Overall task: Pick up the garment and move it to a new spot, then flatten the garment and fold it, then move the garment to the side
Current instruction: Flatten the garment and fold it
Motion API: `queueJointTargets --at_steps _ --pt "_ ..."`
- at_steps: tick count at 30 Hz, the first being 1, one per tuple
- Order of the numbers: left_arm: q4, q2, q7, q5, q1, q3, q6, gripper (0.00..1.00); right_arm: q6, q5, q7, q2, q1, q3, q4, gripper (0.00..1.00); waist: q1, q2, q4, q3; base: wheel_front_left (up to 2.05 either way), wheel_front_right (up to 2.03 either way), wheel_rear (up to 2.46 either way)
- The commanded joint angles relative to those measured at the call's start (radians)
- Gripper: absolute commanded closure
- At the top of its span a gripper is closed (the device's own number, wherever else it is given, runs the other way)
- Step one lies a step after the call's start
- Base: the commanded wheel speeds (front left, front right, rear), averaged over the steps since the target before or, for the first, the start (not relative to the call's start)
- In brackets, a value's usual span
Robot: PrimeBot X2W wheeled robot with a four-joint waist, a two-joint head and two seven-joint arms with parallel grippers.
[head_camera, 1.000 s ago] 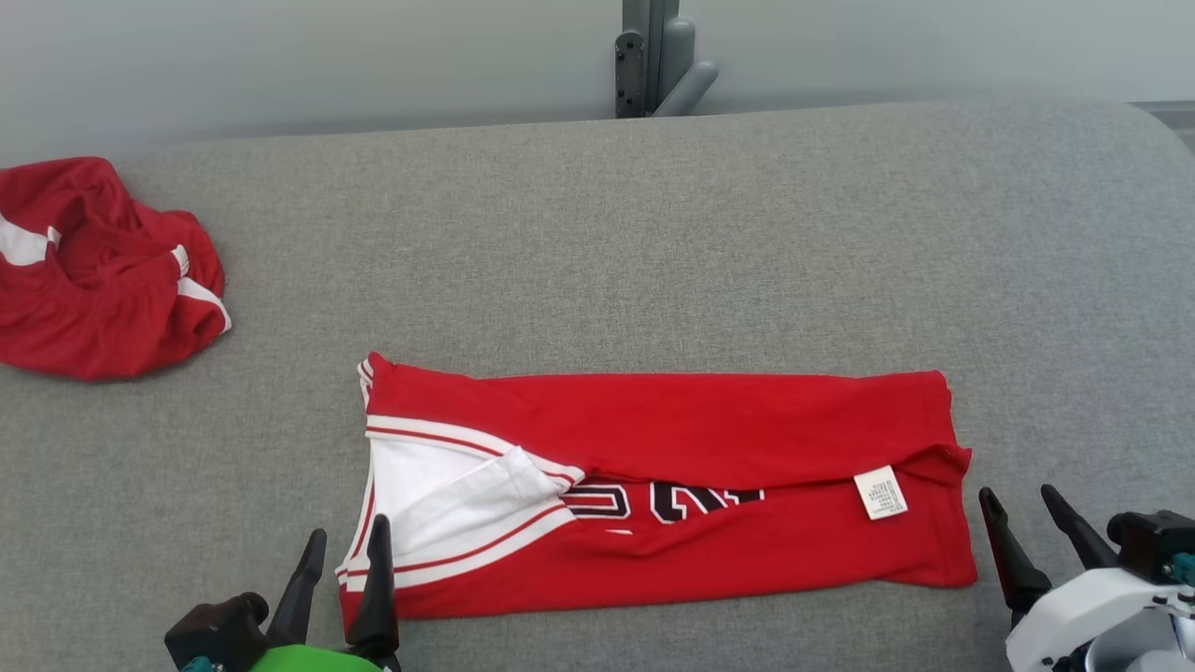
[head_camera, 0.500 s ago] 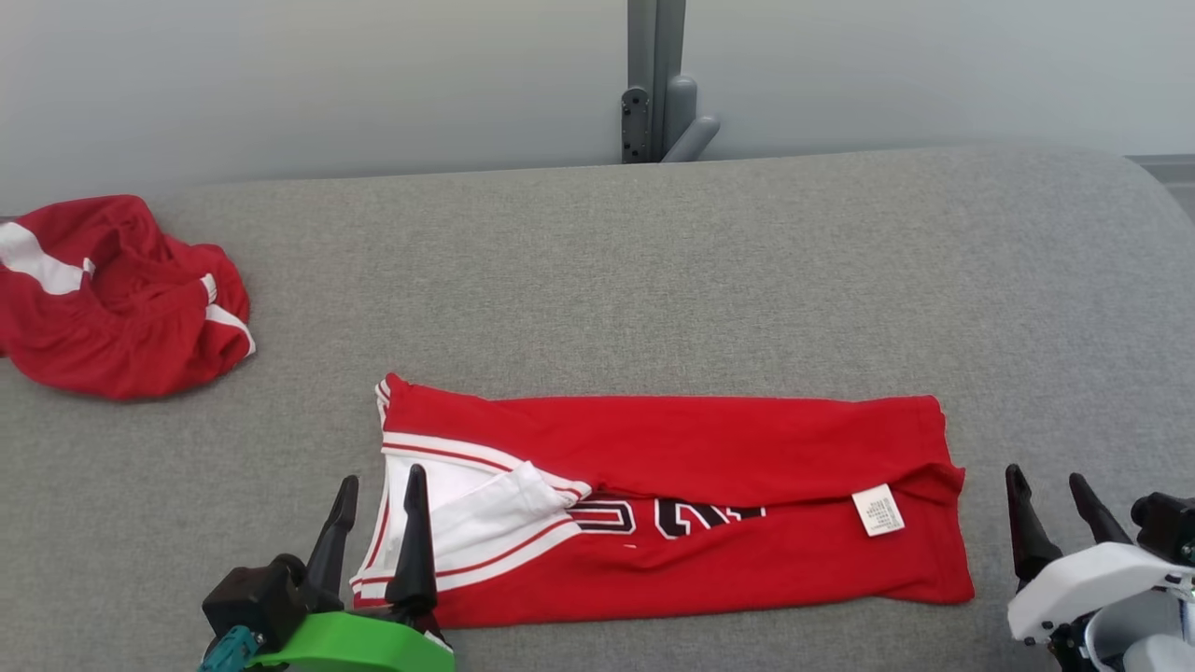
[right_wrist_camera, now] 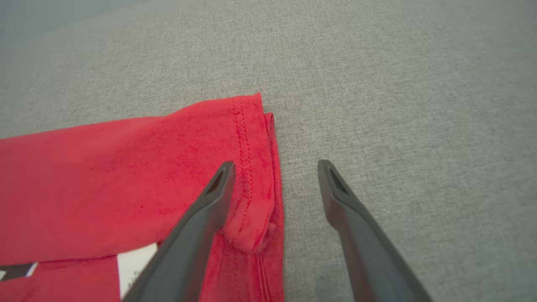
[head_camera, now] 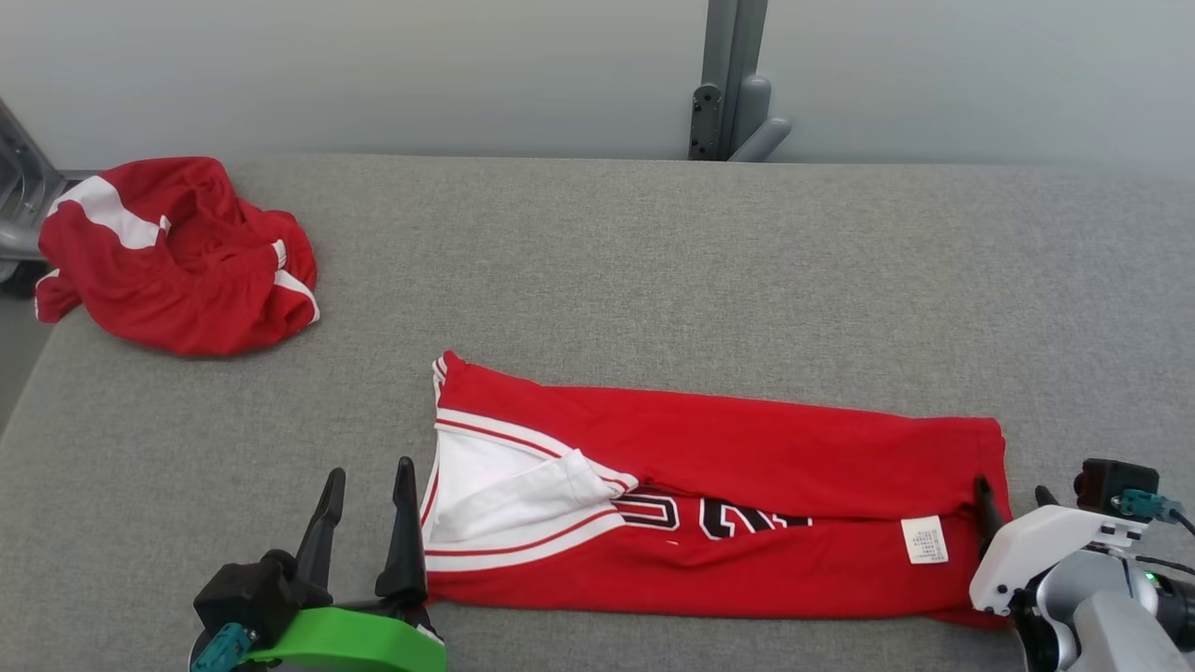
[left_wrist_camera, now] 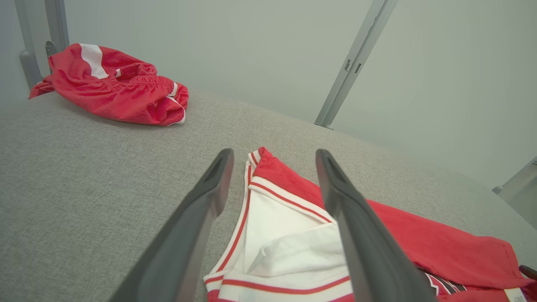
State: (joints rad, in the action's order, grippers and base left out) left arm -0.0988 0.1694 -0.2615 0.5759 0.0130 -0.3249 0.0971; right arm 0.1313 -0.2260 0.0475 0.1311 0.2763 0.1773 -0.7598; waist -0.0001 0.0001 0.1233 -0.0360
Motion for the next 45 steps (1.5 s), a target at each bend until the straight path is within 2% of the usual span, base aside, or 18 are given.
queueJointTargets --at_steps 1,6,13,14,15,17,18,26,29,35,39,45 --pt "-0.002 -0.003 -0.004 -0.006 -0.015 0.003 -0.003 0.0 -0.001 0.011 -0.009 -0.007 0.012 0.0 -0.011 0.0 0.0001 -0.0001 0.006 -0.004 0.0 0.0 0.0" --pt "-0.005 -0.012 -0.004 -0.01 -0.01 0.011 -0.007 0.0 -0.001 0.043 -0.022 -0.02 -0.019 -0.008 -0.05 0.0 0.0001 -0.0001 0.008 -0.007 0.0 0.0 0.0" --pt "-0.008 -0.023 -0.004 -0.02 0.0 0.028 -0.014 0.0 -0.001 0.029 -0.022 -0.054 -0.071 -0.043 -0.051 0.0 0.0001 -0.0001 -0.006 -0.009 0.0 0.0 0.0" --pt "-0.008 -0.025 -0.004 -0.022 -0.001 0.03 -0.016 0.0 0.0 0.02 -0.022 -0.058 -0.071 -0.053 -0.048 0.13 0.0001 -0.0001 -0.008 -0.01 0.0 0.0 0.0" --pt "-0.009 -0.027 -0.004 -0.024 -0.002 0.032 -0.019 0.0 0.0 0.016 -0.022 -0.061 -0.07 -0.061 -0.045 0.52 0.0001 -0.0001 -0.01 -0.011 0.0 0.0 0.0" --pt "-0.011 -0.03 -0.004 -0.027 -0.004 0.035 -0.021 0.0 0.0 0.008 -0.026 -0.063 -0.064 -0.071 -0.042 0.86 0.0001 -0.0001 -0.013 -0.012 0.0 0.0 0.0" --pt "-0.013 -0.031 -0.004 -0.027 -0.004 0.037 -0.023 0.0 0.0 0.006 -0.029 -0.062 -0.058 -0.074 -0.042 0.98 0.0001 -0.0001 -0.014 -0.013 0.0 0.0 0.0" --pt "-0.02 -0.037 -0.004 -0.038 -0.01 0.05 -0.03 0.0 -0.001 -0.05 -0.016 -0.03 -0.011 -0.082 -0.003 1.0 0.0001 -0.0001 -0.024 -0.017 0.0 0.0 0.0" --pt "-0.02 -0.041 -0.004 -0.044 -0.005 0.057 -0.03 0.0 -0.001 -0.106 -0.027 -0.002 -0.012 -0.091 0.04 1.0 0.0001 -0.0001 -0.035 -0.016 0.0 0.0 0.0" --pt "-0.019 -0.052 -0.004 -0.055 0.007 0.063 -0.036 0.0 -0.001 -0.22 -0.083 0.111 -0.076 -0.081 0.169 1.0 0.0001 -0.0001 -0.07 -0.013 0.0 0.0 0.0" --pt "-0.017 -0.059 -0.004 -0.06 0.005 0.069 -0.041 0.0 -0.001 -0.242 -0.123 0.175 -0.124 -0.033 0.252 1.0 0.0001 -0.0001 -0.097 -0.017 0.0 0.0 0.0" --pt "-0.022 -0.068 -0.004 -0.069 -0.007 0.071 -0.05 0.0 -0.001 -0.385 -0.189 0.127 -0.182 -0.057 0.462 1.0 0.0001 -0.0001 -0.124 -0.021 0.0 0.0 0.0"
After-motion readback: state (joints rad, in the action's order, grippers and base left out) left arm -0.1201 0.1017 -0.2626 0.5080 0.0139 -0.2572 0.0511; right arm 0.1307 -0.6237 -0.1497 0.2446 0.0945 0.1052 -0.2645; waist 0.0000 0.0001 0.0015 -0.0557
